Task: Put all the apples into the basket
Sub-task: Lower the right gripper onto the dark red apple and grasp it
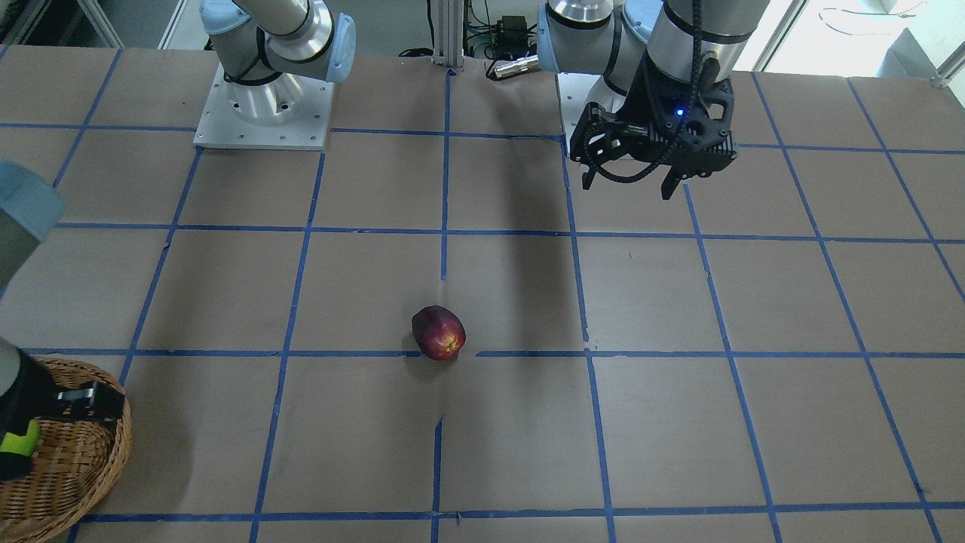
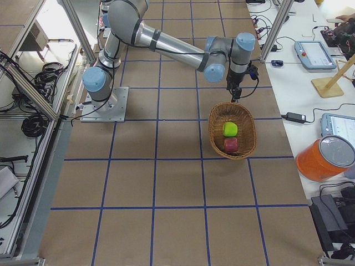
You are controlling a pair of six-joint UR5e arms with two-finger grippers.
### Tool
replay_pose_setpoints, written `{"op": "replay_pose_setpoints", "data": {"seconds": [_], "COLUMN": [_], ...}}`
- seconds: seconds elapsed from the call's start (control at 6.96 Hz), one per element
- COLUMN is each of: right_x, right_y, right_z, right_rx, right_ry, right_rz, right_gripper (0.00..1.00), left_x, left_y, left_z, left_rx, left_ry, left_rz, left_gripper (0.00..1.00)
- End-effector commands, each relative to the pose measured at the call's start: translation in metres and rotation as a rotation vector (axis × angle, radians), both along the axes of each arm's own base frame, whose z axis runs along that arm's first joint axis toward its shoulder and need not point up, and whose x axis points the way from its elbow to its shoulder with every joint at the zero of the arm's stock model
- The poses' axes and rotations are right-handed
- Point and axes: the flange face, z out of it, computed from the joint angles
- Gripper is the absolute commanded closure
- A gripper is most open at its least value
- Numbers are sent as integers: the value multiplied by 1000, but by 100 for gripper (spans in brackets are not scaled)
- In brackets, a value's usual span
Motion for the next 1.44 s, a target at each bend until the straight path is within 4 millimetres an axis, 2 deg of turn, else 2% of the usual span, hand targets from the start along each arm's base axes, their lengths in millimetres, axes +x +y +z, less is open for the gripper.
{"op": "replay_pose_setpoints", "data": {"seconds": [0.0,0.14,0.29,0.43,0.57,0.72,1.01,1.15,1.29], "right_x": [160,198,221,267,303,313,342,351,347], "right_y": [52,63,72,89,106,110,124,130,140], "right_z": [19,21,19,17,14,6,-28,-44,-69], "right_rx": [127,124,133,129,134,148,154,137,158], "right_ry": [-77,-78,-81,-91,-86,-86,-95,-96,-93], "right_rz": [173,195,233,302,333,346,391,411,411], "right_gripper": [0,0,0,0,0,0,0,0,0], "left_x": [19,18,18,19,18,18,18,18,19], "left_y": [3,4,4,4,4,4,4,4,2], "left_z": [6,6,6,5,5,6,5,5,5], "left_rx": [-7,-7,-7,-5,-6,-8,-6,-6,-10], "left_ry": [-45,-40,-34,-37,-36,-37,-37,-37,-34], "left_rz": [40,61,128,129,127,127,127,127,130], "left_gripper": [0,0,0,0,0,0,0,0,0]}}
